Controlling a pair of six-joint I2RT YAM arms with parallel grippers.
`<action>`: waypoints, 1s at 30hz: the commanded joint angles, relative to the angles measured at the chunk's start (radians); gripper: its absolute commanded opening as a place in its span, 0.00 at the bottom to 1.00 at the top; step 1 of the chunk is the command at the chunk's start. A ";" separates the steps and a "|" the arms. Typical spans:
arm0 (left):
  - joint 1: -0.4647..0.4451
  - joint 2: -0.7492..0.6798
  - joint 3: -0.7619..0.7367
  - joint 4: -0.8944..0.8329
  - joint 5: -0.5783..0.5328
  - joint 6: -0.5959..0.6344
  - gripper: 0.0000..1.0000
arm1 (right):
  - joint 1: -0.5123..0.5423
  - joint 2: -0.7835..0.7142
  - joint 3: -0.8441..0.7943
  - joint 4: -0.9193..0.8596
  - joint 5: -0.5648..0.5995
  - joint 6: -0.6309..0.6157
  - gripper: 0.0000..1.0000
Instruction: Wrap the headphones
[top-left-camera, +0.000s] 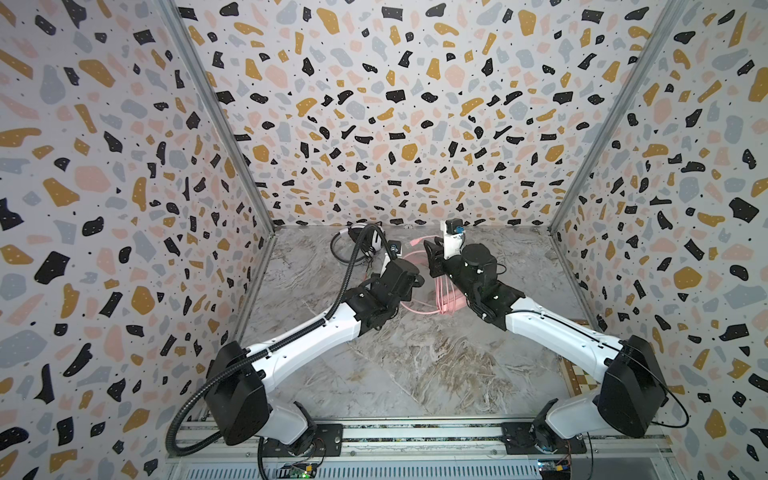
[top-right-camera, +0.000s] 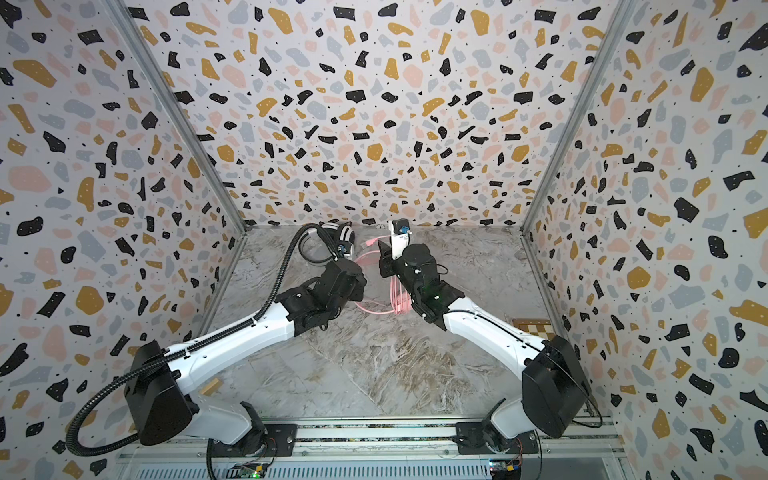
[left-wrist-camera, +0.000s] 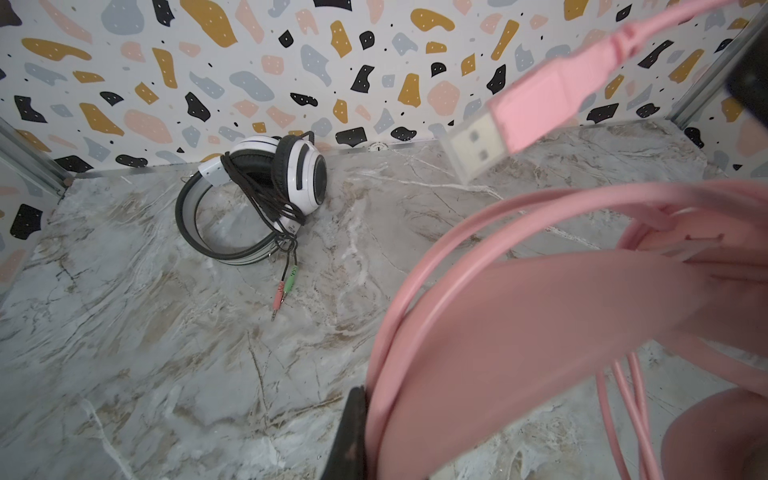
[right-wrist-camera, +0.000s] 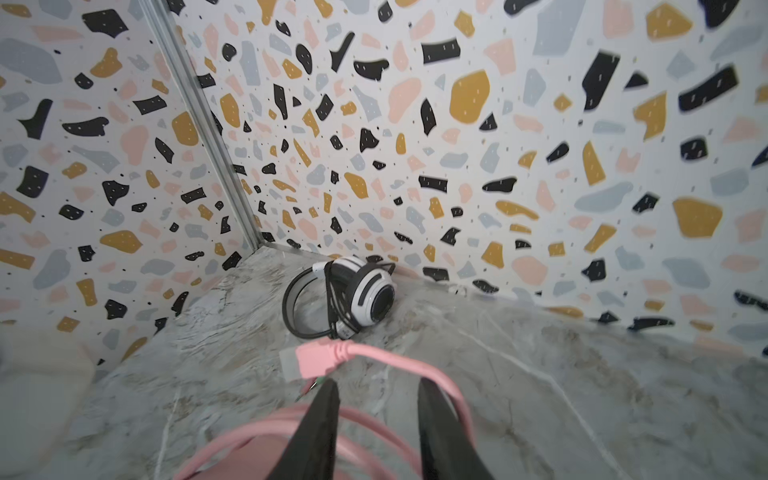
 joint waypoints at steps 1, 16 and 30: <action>0.004 -0.014 0.047 0.095 0.006 -0.015 0.00 | -0.005 -0.017 0.104 -0.222 -0.025 0.010 0.46; 0.074 -0.022 -0.004 0.084 0.086 -0.010 0.00 | -0.076 0.004 0.244 -0.382 -0.118 0.008 0.58; 0.240 0.222 -0.011 0.211 0.232 -0.059 0.00 | -0.134 -0.164 -0.041 -0.235 -0.139 0.053 0.57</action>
